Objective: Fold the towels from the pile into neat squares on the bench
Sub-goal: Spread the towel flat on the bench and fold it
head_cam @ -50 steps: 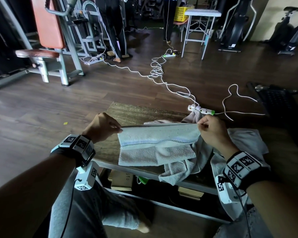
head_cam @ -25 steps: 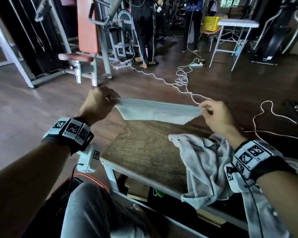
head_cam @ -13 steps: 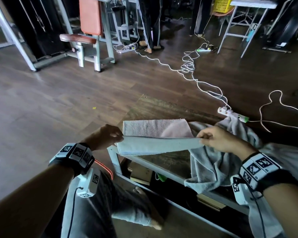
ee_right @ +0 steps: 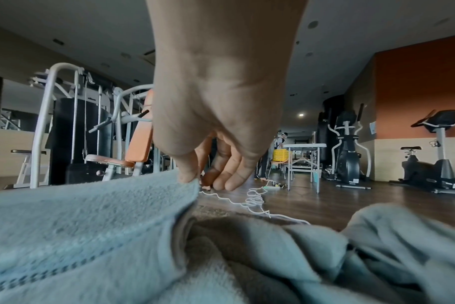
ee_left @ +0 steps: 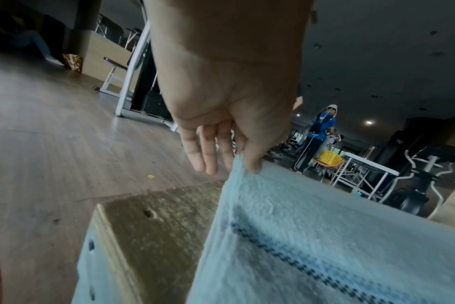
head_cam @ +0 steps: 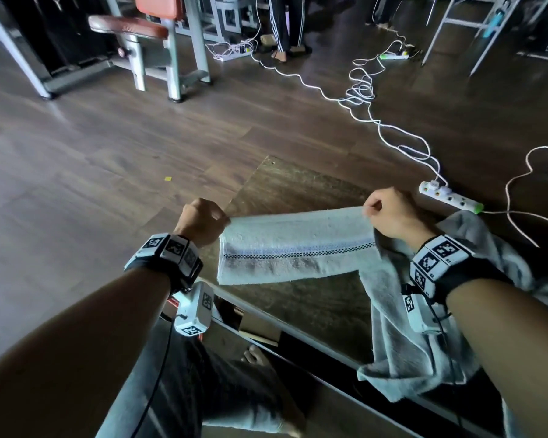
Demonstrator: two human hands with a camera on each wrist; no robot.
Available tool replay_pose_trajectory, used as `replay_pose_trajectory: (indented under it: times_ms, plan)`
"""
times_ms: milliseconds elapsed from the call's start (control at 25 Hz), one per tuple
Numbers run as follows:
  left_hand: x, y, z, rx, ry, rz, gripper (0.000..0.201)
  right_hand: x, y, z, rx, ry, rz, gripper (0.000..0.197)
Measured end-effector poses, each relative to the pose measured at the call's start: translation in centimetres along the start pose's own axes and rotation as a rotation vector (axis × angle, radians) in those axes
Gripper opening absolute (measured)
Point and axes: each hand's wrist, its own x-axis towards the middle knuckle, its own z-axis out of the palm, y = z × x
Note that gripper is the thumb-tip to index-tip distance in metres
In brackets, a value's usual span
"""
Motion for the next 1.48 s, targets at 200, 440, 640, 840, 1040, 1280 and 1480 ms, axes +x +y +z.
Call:
replay_pose_trajectory:
  times_ms: [200, 440, 640, 840, 1040, 1280, 1480]
  plan:
    - [2.6, -0.7, 3.1, 0.053, 0.016, -0.049, 0.013, 2.9, 1.2, 4.7, -0.049, -0.021, 0.070, 0.026]
    - [2.5, -1.5, 4.5, 0.093, 0.068, 0.056, 0.012, 3.8, 3.2, 6.5, -0.066, -0.083, 0.036, 0.018]
    - [1.6, -0.3, 3.6, 0.030, 0.113, 0.136, 0.009, 3.0, 3.0, 4.9, -0.024, -0.135, 0.003, 0.009]
    - [0.7, 0.3, 1.6, 0.011, 0.044, 0.086, 0.008, 1.9, 2.5, 3.8, 0.002, -0.188, -0.064, 0.008]
    - [0.6, -0.3, 1.9, 0.048, 0.006, 0.051, 0.011, 2.3, 2.4, 5.4, -0.068, -0.205, -0.127, 0.010]
    - [0.8, -1.1, 2.7, 0.048, 0.008, 0.048, 0.015, 3.4, 2.6, 5.9, -0.032, -0.195, -0.146, 0.009]
    - [1.1, -1.4, 2.9, 0.065, 0.002, 0.058, 0.017, 4.1, 2.3, 6.0, -0.078, -0.235, -0.129, 0.010]
